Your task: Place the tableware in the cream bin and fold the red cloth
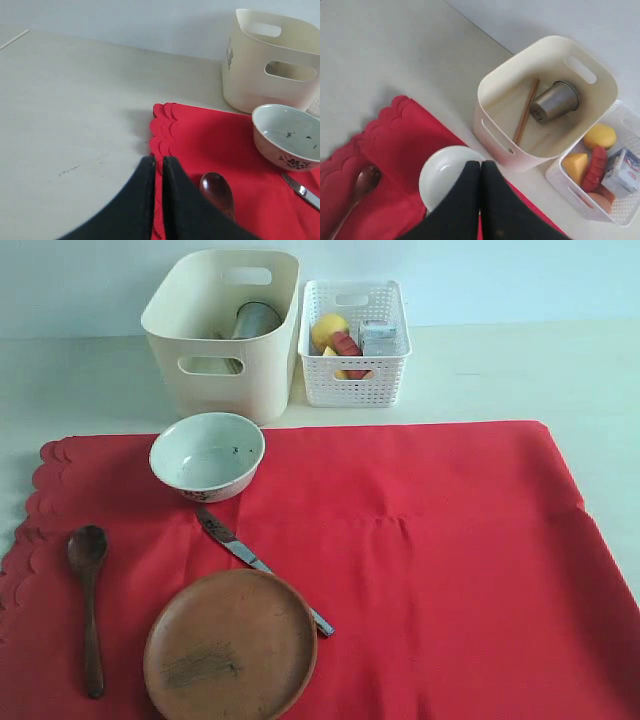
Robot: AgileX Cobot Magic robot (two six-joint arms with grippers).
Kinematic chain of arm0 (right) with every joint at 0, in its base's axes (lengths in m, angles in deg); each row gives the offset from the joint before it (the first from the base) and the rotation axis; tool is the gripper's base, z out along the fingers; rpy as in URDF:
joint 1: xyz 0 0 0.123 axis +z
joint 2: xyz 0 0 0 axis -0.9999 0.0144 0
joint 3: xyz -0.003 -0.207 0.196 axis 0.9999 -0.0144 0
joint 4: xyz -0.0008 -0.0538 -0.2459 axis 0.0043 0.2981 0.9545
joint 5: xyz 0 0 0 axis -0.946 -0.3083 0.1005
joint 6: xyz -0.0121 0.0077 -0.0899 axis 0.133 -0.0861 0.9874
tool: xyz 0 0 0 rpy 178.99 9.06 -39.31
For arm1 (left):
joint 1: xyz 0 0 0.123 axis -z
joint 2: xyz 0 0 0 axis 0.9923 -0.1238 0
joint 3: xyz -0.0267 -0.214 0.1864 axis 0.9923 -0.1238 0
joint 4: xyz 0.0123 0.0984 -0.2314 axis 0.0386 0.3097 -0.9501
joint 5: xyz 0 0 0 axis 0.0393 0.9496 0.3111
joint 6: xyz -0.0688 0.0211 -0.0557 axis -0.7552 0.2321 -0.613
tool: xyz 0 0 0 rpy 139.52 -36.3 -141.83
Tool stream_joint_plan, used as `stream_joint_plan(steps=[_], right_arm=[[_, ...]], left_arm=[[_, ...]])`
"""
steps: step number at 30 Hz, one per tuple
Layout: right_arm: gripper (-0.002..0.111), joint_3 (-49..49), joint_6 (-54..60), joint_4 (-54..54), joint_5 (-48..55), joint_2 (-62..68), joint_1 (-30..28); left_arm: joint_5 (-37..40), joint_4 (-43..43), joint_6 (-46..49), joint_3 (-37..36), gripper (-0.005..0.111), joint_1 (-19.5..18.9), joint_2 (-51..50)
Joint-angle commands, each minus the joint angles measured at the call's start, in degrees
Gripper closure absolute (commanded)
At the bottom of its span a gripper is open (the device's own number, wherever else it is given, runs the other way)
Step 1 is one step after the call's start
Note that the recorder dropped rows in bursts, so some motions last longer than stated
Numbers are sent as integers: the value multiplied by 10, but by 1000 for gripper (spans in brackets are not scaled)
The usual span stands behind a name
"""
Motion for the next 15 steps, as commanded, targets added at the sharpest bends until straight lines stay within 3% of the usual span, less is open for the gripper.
stream_joint_plan(steps=[1,10,15], right_arm=[[108,-104,12,7,1,-98,0],[108,-302,44,5,0,-305,0],[108,-481,73,-17,-67,-500,0]], left_arm=[[-3,2,-1,-2,99,-1,4],[-3,2,-1,-2,99,-1,4],[-3,2,-1,-2,99,-1,4]])
